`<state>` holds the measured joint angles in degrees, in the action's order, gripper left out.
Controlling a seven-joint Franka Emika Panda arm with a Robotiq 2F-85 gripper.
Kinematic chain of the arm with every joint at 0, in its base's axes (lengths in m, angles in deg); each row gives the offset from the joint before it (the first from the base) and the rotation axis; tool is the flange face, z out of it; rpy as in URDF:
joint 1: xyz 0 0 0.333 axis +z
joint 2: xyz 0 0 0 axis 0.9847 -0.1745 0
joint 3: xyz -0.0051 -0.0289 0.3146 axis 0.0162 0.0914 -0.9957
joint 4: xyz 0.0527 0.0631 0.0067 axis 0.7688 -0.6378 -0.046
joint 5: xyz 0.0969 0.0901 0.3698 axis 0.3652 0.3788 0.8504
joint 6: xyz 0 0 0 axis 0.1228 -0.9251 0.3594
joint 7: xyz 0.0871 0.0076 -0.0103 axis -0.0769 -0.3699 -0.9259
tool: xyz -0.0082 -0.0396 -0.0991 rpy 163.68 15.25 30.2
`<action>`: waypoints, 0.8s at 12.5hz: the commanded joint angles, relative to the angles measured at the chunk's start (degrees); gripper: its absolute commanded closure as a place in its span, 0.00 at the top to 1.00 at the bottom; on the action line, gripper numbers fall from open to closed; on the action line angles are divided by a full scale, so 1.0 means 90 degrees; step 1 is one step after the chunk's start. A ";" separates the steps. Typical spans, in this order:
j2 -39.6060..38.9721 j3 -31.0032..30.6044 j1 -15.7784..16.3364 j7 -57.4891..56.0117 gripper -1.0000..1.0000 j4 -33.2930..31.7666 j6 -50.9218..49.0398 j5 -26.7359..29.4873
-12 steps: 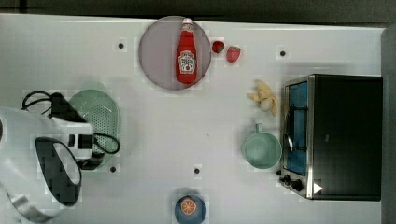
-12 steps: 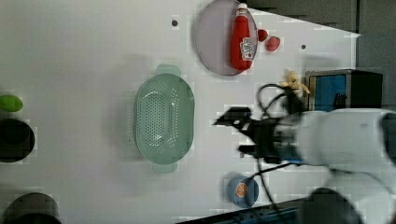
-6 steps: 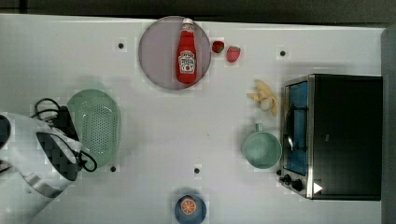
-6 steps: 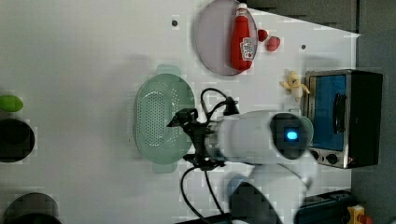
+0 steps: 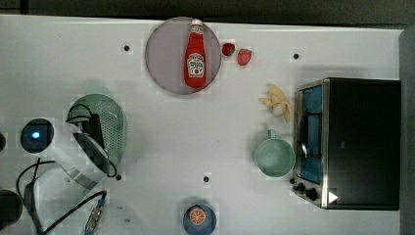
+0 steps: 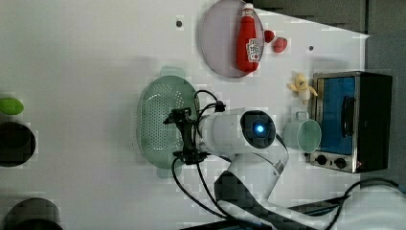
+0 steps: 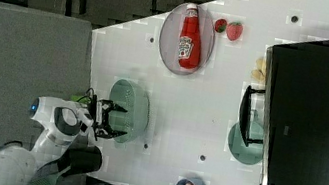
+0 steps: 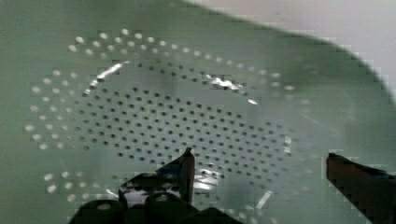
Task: Drag strainer left to right.
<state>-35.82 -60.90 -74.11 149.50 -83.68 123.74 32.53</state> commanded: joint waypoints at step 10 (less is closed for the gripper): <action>-0.0129 0.0920 -0.0022 0.0608 1.00 -0.0057 0.0374 -0.0198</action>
<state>-38.59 -52.37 -74.51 153.03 -83.46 128.52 29.76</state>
